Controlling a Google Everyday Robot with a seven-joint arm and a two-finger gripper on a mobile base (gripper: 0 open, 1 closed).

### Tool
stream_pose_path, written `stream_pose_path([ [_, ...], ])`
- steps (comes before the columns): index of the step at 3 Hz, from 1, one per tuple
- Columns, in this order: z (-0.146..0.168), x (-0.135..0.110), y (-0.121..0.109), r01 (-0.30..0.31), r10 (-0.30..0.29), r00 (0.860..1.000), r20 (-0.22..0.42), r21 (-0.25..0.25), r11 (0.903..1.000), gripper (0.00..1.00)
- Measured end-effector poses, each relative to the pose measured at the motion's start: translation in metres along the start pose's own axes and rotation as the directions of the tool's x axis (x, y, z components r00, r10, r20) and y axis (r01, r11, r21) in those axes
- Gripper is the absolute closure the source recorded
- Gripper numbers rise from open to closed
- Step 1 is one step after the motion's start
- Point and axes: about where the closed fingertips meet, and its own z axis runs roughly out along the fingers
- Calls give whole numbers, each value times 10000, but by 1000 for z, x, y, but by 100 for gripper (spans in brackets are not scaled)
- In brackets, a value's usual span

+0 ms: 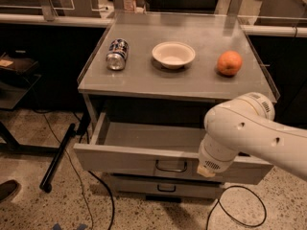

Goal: Close top drawer

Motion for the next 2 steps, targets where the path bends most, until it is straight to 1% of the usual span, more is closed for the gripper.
stream_pose_path([
  [1,3,-21,-9,239,-239,9996,168,30,9997,99],
  [2,3,-21,-9,239,-239,9996,168,30,9997,75],
])
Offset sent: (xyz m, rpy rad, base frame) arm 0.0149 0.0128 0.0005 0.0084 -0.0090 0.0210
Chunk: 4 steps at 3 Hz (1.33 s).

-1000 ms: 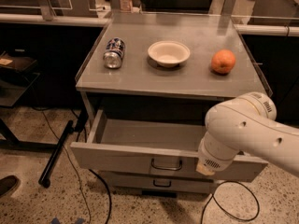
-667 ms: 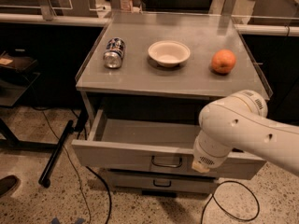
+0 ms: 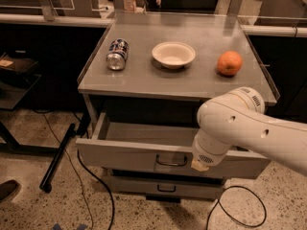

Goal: Close top drawer

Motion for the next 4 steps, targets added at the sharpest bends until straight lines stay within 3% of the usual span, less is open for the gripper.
stream_pose_path([
  [3,0,0,0,0,0,10000,0,1,10000,5],
  [4,0,0,0,0,0,10000,0,1,10000,0],
])
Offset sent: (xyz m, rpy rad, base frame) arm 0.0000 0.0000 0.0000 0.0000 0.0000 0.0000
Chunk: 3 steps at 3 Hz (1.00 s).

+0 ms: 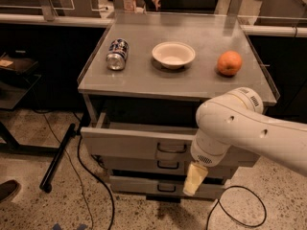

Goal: Close top drawer

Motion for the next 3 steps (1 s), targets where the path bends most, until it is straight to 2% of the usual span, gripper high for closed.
stream_pose_path([
  [1,0,0,0,0,0,10000,0,0,10000,0],
  [3,0,0,0,-2,2,10000,1,3,10000,46],
])
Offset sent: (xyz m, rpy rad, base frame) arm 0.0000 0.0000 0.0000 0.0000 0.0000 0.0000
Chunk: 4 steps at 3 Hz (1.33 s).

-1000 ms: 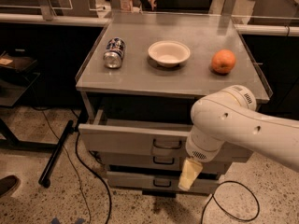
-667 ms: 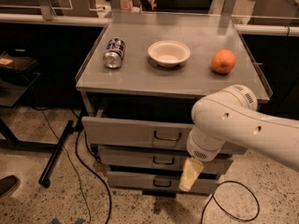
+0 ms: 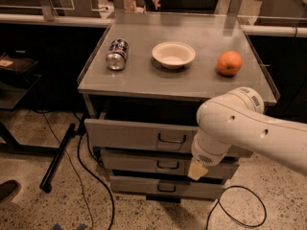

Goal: Close top drawer

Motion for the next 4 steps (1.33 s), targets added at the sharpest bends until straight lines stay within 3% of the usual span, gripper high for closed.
stream_pose_path([
  [2,3,-16,-39,-426,414,9989,212,561,9975,93],
  [3,10,-26,-53,-460,442,9988,223,879,9951,100],
  [4,17,-32,-64,-433,419,9990,149,1143,9925,100],
])
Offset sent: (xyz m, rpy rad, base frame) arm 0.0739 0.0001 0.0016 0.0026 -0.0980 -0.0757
